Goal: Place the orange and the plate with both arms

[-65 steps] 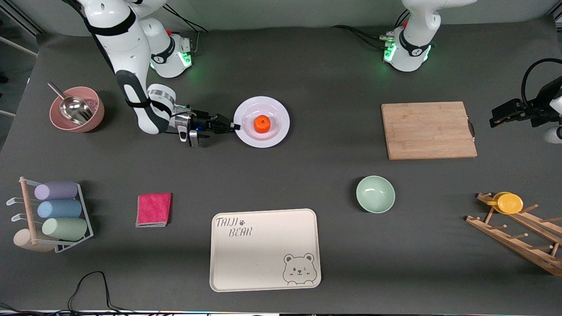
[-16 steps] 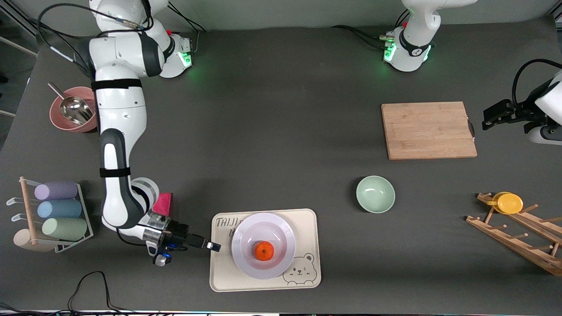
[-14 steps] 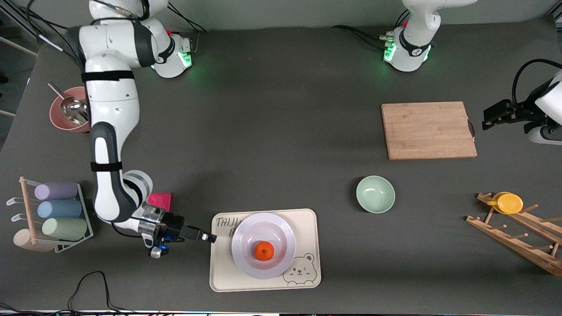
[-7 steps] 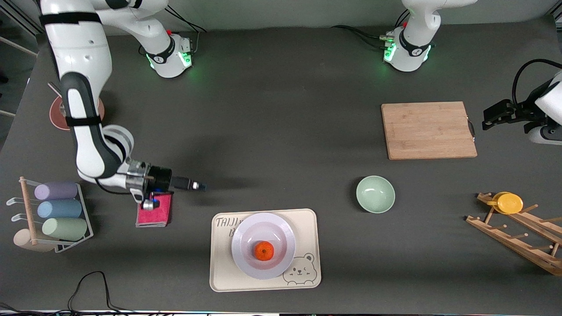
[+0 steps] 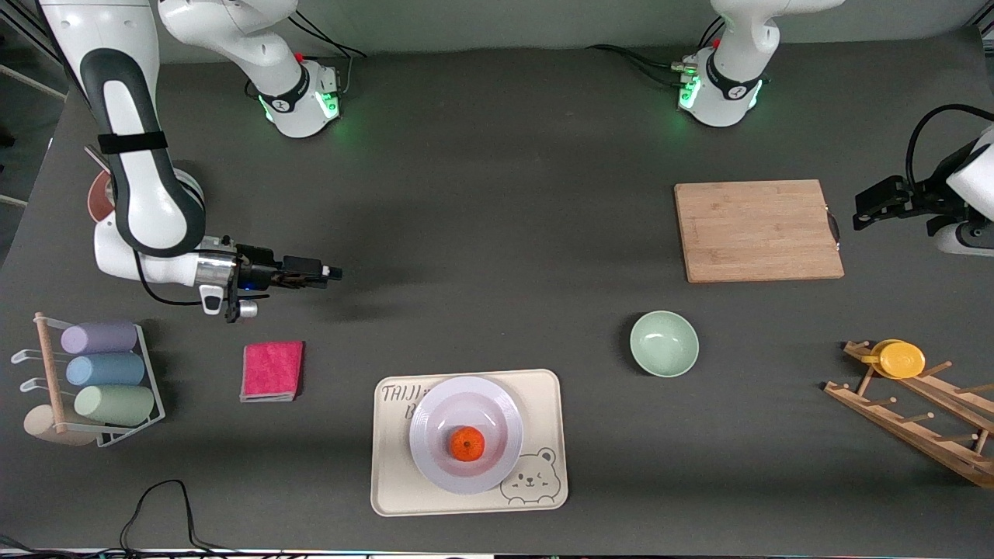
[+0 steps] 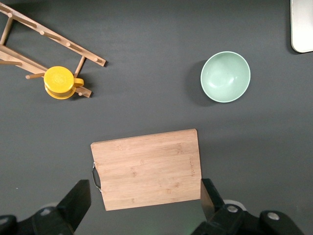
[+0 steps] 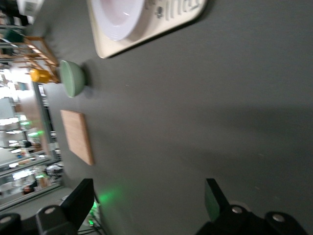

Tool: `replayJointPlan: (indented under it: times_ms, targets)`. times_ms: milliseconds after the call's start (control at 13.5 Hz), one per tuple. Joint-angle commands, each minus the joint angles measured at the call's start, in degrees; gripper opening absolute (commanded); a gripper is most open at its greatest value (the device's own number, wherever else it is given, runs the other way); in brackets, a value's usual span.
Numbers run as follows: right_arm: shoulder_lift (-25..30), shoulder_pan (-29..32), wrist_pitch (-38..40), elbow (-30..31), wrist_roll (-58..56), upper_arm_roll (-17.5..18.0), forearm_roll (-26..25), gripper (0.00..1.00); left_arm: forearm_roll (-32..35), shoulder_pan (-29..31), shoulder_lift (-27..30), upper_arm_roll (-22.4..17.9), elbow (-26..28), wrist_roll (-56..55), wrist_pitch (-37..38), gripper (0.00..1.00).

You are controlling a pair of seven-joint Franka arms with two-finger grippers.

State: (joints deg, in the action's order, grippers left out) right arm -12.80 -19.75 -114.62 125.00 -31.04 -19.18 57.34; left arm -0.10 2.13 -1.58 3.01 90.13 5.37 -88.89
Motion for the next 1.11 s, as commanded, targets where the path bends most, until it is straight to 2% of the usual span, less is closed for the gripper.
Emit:
replayJointPlan:
  times_ms: [0, 222, 519, 667, 815, 1037]
  targets:
    - [3.9, -0.6, -2.0, -0.7, 10.7, -0.2, -15.3, 1.0, -0.5, -0.4, 1.1, -0.5, 0.4, -0.1, 0.4, 1.0]
    - [6.9, -0.6, -1.9, -3.3, 19.4, 0.0, -34.3, 1.0, -0.5, -0.4, 1.1, -0.5, 0.4, -0.1, 0.4, 1.0]
    - [9.5, -0.6, -1.3, -5.5, 23.4, 0.3, -48.0, 1.0, -0.5, -0.5, 1.1, -0.5, 0.4, -0.1, 0.3, 1.0]
    - [10.0, -0.6, 1.1, -7.6, 25.9, 0.5, -51.4, 1.0, -0.5, -0.5, 1.1, -0.5, 0.4, -0.2, 0.3, 1.0]
    - [10.0, -0.9, 6.7, -12.3, 26.0, 0.6, -51.7, 1.0, -0.5, -0.5, 1.1, -0.5, 0.4, -0.2, 0.3, 1.0]
    - [9.9, -1.3, 9.4, -16.8, 27.0, 0.5, -52.0, 1.0, -0.5, -0.5, 1.1, -0.5, 0.3, -0.2, 0.3, 1.0]
